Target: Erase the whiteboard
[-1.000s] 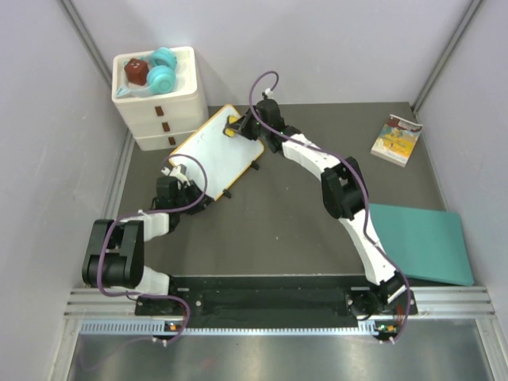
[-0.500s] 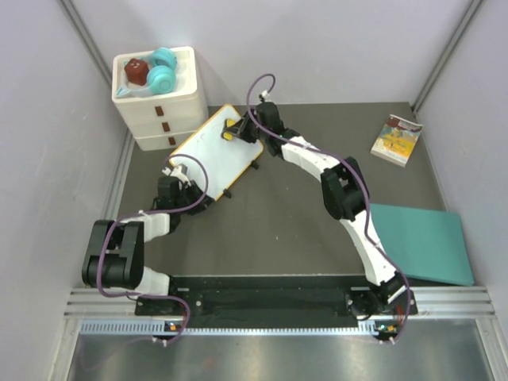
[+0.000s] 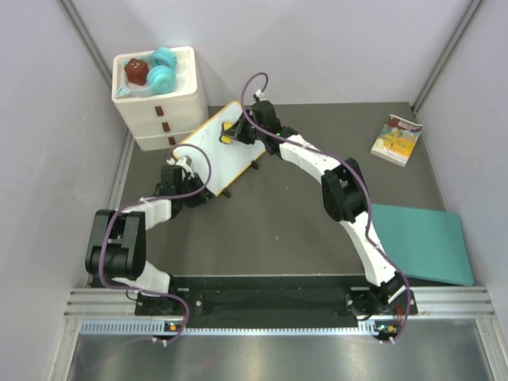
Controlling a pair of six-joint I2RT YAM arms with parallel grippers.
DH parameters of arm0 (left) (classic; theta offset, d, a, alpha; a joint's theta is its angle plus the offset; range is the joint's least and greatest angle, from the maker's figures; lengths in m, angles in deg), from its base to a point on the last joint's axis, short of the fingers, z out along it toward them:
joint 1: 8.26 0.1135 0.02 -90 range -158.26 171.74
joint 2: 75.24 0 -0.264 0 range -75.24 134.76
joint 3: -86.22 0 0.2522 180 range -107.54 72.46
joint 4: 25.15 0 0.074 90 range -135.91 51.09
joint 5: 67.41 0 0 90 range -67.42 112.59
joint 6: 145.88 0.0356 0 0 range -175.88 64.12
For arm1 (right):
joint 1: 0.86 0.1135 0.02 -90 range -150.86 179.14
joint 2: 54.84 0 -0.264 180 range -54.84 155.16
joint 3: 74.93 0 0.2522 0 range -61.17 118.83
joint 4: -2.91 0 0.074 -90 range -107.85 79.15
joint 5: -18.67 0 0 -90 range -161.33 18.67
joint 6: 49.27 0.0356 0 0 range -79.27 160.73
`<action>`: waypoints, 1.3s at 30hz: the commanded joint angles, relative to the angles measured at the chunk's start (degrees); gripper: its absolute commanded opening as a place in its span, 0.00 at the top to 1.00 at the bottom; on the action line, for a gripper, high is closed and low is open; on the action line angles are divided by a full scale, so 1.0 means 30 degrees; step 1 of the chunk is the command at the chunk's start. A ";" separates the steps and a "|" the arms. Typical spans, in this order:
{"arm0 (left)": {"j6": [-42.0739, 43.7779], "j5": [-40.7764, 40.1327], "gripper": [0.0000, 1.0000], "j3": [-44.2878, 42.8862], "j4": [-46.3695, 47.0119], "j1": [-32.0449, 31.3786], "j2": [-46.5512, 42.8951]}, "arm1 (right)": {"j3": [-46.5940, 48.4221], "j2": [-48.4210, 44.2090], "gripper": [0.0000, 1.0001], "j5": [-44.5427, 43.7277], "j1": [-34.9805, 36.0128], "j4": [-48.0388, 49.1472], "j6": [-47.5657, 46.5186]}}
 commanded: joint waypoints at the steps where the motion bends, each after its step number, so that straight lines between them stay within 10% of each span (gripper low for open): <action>1: 0.1969 -0.1867 0.91 -0.0946 -0.3192 0.0004 0.0626 | 0.1858 -0.0644 1.00 0.0175 -0.0078 -0.0049 -0.0207; 39: 0.2379 -0.1310 0.94 -0.1034 -0.3138 -0.0113 0.0685 | 0.4146 0.2315 1.00 -0.3311 -0.1133 -0.0373 0.1228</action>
